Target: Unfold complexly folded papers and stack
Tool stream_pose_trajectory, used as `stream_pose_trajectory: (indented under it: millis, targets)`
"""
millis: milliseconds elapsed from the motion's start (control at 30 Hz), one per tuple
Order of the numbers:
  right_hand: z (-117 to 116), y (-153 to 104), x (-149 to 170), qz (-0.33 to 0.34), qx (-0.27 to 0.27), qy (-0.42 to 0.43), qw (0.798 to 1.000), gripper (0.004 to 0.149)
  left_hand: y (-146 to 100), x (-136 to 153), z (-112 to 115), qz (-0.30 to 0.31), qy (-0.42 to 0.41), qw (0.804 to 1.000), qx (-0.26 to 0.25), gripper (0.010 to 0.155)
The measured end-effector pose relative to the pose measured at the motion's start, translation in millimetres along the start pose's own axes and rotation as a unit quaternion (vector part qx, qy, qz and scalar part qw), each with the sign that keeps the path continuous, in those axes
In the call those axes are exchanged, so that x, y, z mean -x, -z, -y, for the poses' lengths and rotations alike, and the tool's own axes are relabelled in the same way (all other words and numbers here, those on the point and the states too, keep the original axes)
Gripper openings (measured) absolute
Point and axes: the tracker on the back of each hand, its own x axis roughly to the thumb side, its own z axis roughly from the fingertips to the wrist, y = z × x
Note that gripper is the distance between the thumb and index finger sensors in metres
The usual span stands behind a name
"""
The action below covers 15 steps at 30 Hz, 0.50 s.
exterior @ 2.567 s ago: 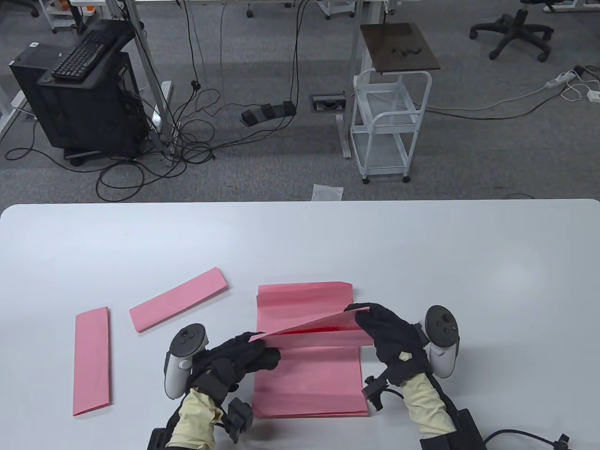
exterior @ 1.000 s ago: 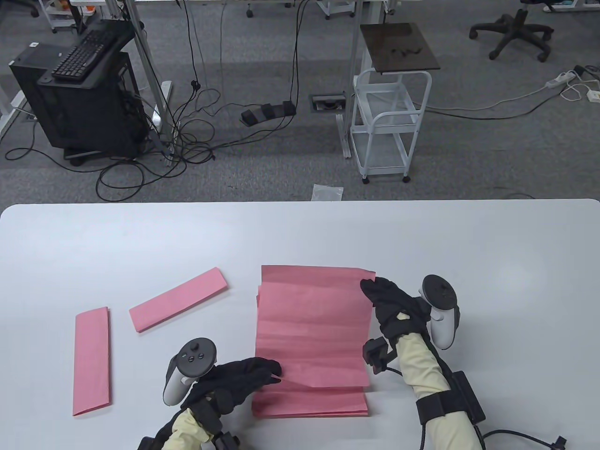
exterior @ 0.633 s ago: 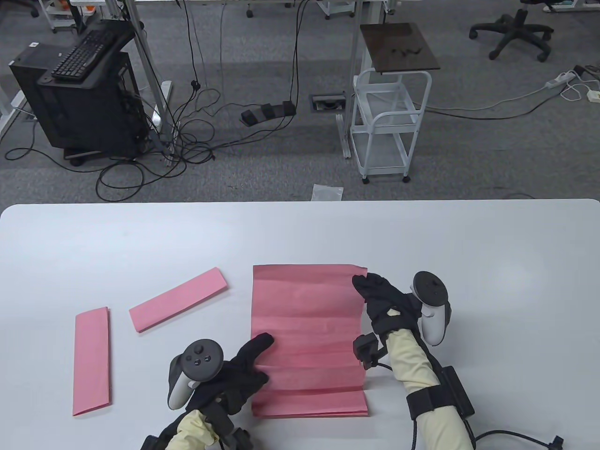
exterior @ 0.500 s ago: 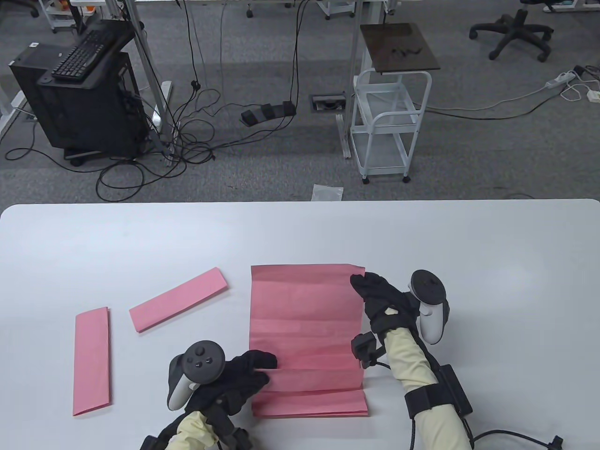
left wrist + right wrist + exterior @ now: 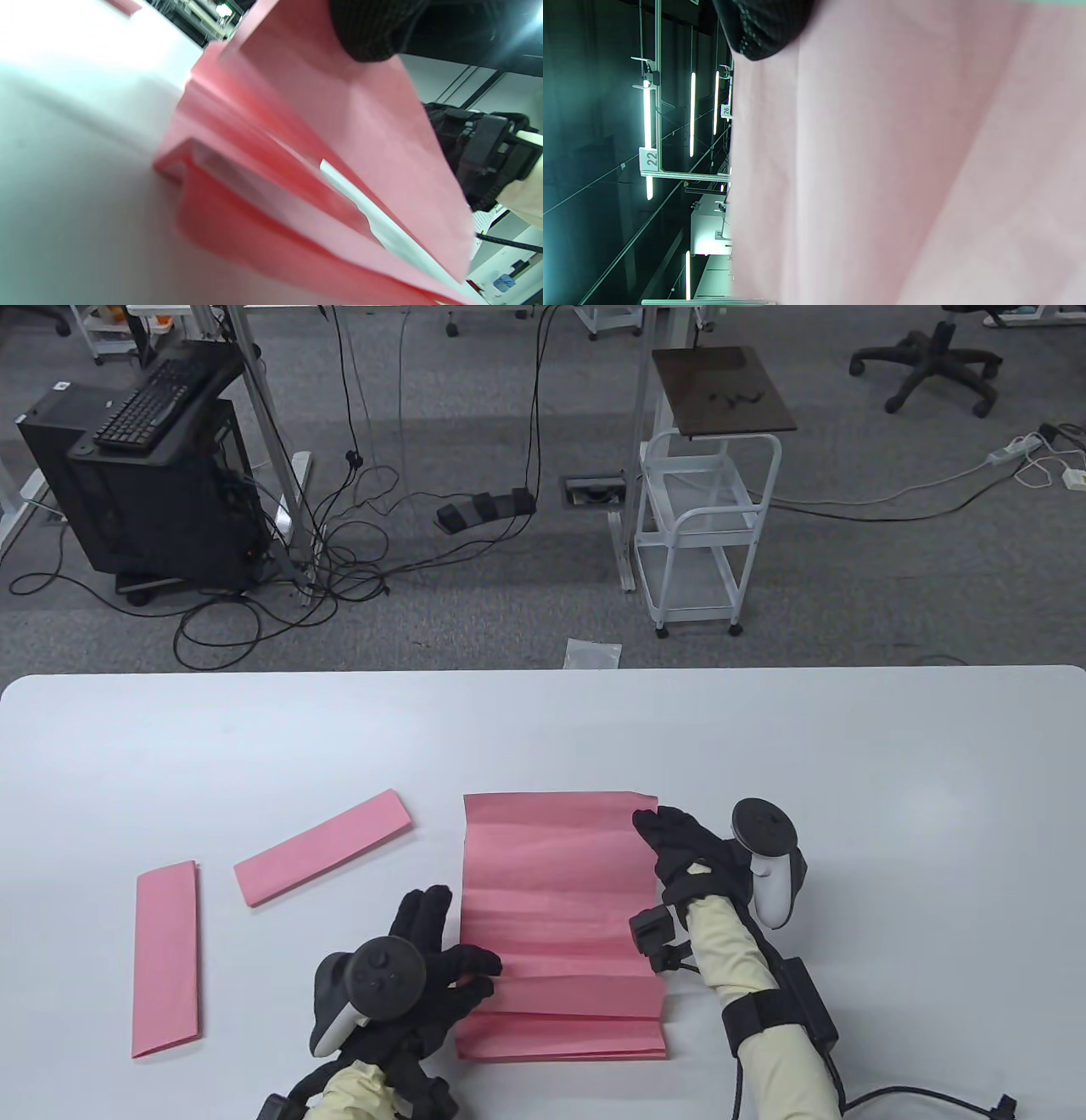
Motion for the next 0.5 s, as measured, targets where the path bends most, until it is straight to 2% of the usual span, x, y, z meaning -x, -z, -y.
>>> stream_pose_trajectory:
  millis: [133, 367, 500]
  targets:
    - [-1, 4, 3, -0.002, 0.001, -0.003, 1.0, 0.039, -1, -4, 3, 0.02, -0.001, 1.0, 0.017, 0.039]
    - [-8, 8, 15, -0.011, 0.002, -0.004, 1.0, 0.039, 4, 0, 15, 0.017, 0.005, 0.994, 0.112, 0.04]
    - [-10, 10, 23, -0.019, -0.002, -0.004, 1.0, 0.039, 7, 5, 24, -0.002, -0.038, 0.987, 0.155, 0.053]
